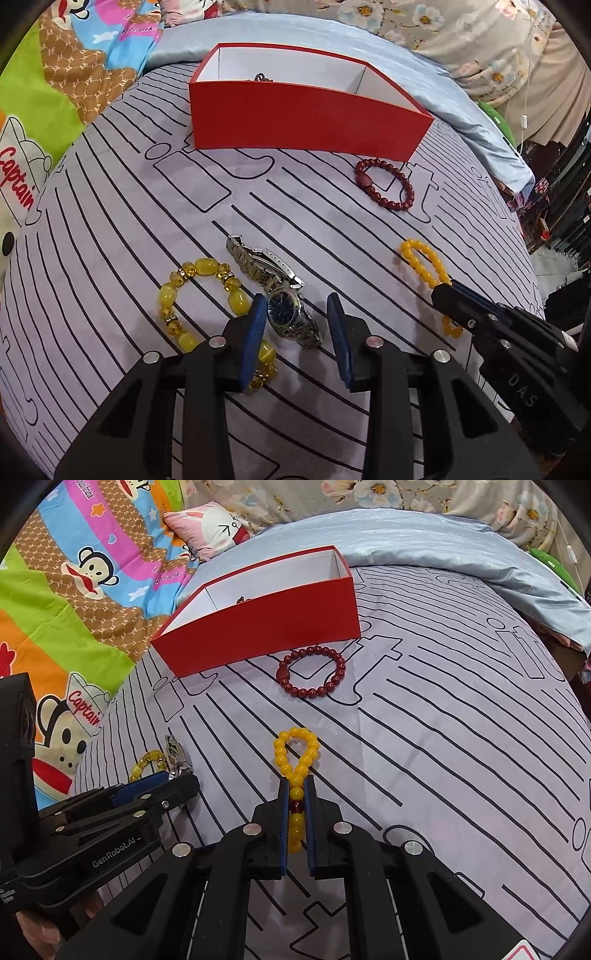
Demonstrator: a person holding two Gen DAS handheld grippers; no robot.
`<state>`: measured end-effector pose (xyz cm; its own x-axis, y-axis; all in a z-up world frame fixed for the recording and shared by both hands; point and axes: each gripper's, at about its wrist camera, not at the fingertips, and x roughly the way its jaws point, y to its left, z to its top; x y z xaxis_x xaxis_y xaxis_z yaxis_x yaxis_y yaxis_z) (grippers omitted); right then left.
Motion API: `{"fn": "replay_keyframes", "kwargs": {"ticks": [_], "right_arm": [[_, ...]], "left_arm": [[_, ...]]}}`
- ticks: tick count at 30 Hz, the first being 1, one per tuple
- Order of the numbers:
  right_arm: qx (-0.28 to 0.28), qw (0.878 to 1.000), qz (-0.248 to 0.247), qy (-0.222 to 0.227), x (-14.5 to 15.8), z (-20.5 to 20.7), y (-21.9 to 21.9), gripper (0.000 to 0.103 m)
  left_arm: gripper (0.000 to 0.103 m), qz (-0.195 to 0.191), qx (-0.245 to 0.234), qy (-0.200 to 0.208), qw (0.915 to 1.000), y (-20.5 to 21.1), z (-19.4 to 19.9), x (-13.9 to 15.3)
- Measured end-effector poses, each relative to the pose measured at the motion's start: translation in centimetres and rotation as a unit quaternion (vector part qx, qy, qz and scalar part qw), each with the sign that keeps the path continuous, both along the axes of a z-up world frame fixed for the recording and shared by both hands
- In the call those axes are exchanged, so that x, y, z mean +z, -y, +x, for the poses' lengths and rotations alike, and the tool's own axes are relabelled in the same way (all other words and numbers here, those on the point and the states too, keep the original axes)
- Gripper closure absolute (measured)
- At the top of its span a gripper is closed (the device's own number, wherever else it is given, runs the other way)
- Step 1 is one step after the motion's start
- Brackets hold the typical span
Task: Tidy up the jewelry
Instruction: 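Close the left tool on the silver wristwatch and lift it while the right holds the amber bracelet, then lower the watch and amber bracelet into the red box and open both tools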
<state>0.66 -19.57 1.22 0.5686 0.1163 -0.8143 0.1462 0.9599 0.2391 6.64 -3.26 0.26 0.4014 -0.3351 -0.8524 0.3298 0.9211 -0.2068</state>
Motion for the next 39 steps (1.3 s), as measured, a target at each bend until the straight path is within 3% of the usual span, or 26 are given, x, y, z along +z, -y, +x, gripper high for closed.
{"fn": "replay_keyframes", "kwargs": {"ticks": [13, 15, 23, 29, 39], "right_arm": [[-0.001, 1.000, 0.004, 0.000, -0.1, -0.1, 0.0, 0.095], [-0.001, 1.000, 0.004, -0.001, -0.1, -0.1, 0.0, 0.095], [0.002, 1.000, 0.003, 0.003, 0.4, -0.2, -0.2, 0.095], [0.003, 1.000, 0.003, 0.018, 1.6, -0.1, -0.2, 0.095], [0.015, 0.998, 0.000, 0.064, 5.3, 1.0, -0.6, 0.095]], "left_arm": [[0.072, 0.010, 0.004, 0.008, 0.9999, 0.6, 0.3, -0.1], [0.085, 0.012, 0.003, 0.016, 0.9998, 0.6, 0.2, -0.1], [0.094, 0.000, 0.002, 0.012, 0.9999, 0.2, 0.4, 0.2], [0.094, -0.013, -0.005, 0.026, 0.9996, 0.1, 0.0, 1.8], [0.094, -0.051, -0.012, 0.074, 0.9959, 0.0, 0.8, 7.3]]}}
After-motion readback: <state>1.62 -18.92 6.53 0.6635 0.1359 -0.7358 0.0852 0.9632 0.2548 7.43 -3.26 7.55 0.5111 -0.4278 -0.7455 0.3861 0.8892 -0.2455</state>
